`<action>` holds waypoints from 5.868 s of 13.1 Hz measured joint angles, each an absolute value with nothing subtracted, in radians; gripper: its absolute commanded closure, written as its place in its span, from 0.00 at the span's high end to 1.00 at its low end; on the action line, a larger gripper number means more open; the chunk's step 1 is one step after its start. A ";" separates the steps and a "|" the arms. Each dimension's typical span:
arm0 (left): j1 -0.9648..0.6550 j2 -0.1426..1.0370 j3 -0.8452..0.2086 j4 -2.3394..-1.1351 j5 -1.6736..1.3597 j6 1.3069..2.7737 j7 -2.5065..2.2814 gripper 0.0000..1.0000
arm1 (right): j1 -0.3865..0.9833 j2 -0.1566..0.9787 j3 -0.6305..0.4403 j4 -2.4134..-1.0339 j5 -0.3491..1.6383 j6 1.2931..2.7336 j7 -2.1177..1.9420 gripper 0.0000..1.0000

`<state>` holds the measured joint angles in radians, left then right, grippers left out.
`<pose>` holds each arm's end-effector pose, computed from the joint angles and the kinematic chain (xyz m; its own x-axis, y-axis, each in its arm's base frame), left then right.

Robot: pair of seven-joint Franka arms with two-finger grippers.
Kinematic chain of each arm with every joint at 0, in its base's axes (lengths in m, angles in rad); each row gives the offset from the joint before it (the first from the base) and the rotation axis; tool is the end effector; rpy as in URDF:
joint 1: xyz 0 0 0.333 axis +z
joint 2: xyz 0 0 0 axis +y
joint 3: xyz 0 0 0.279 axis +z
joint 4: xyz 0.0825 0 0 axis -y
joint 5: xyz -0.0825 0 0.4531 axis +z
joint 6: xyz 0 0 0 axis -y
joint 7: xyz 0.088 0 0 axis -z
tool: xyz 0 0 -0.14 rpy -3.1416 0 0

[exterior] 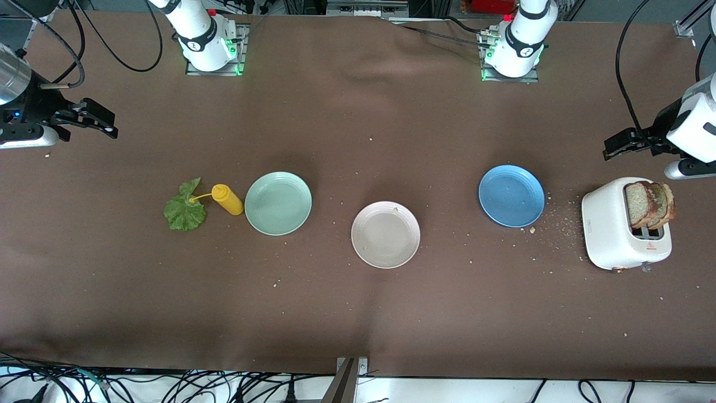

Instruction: Make sandwich in beige plate with both arms

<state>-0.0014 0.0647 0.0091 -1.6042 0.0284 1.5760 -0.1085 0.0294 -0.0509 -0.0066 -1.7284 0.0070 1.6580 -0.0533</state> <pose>0.6340 0.0087 0.4963 0.9893 0.1158 -0.0891 0.1127 -0.9929 -0.0387 0.6126 0.0148 0.5079 0.9970 0.0754 -0.0191 0.0753 -0.9971 -0.0083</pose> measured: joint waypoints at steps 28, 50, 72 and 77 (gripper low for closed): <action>-0.003 0.074 0.006 -1.604 0.028 1.564 -0.109 1.00 | 0.029 -0.051 -0.006 -1.724 0.007 1.657 -0.053 1.00; 0.041 0.110 0.014 -1.604 0.063 1.499 -0.036 1.00 | 0.029 -0.041 -0.006 -1.724 0.007 1.652 -0.053 1.00; 0.221 0.422 0.019 -1.598 0.108 1.807 0.180 0.00 | -0.003 0.238 -0.191 -1.788 0.529 1.714 -1.299 0.99; 0.243 0.423 0.020 -1.585 0.162 1.780 0.186 0.00 | -0.117 0.359 -0.200 -1.850 0.735 1.700 -1.748 0.99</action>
